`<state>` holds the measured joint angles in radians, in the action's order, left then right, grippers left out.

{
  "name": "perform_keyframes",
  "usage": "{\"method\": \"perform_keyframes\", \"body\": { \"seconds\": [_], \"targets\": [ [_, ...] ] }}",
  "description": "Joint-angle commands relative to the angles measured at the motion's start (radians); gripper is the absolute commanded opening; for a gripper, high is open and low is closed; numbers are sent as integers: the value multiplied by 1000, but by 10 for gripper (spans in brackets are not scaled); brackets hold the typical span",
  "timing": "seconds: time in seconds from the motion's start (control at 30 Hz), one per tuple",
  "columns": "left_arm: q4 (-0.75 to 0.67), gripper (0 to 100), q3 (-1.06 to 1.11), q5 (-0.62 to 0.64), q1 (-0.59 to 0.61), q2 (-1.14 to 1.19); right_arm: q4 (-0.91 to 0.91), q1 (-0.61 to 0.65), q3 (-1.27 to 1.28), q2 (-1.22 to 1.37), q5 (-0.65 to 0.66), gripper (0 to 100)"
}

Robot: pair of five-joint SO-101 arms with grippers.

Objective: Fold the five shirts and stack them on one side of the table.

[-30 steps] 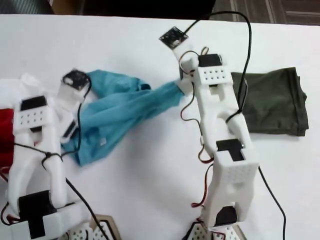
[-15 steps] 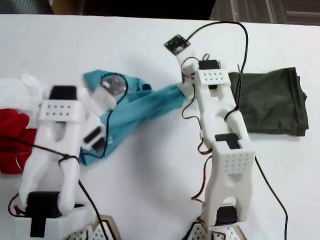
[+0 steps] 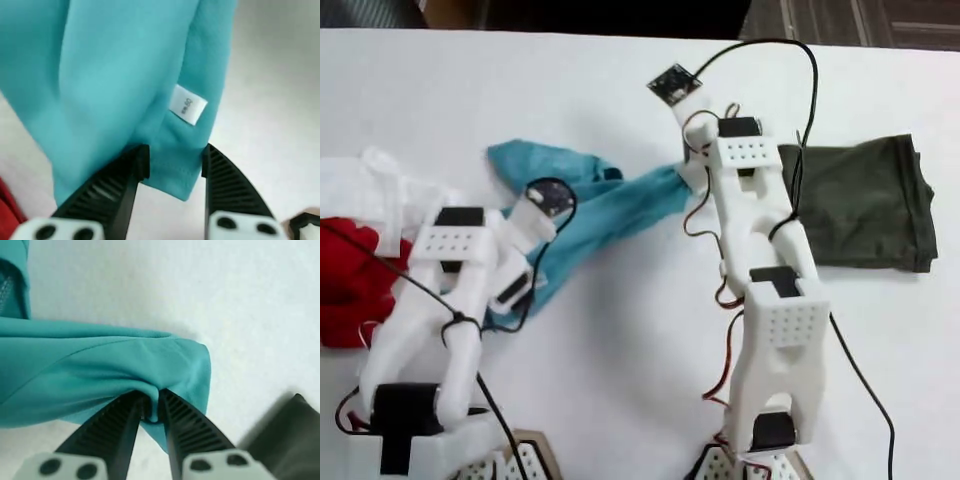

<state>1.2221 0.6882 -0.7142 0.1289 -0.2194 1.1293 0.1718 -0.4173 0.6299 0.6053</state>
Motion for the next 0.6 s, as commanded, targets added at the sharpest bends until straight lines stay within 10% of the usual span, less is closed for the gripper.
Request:
{"method": "perform_keyframes", "body": {
  "seconds": [0.0,0.57],
  "targets": [
    [-12,195,-45,6,12,-35,-8,-7,-41,-5,-5,21],
    [-143,195,-50,3,38,157,-7,-5,-41,-5,-5,21]
  ]
}}
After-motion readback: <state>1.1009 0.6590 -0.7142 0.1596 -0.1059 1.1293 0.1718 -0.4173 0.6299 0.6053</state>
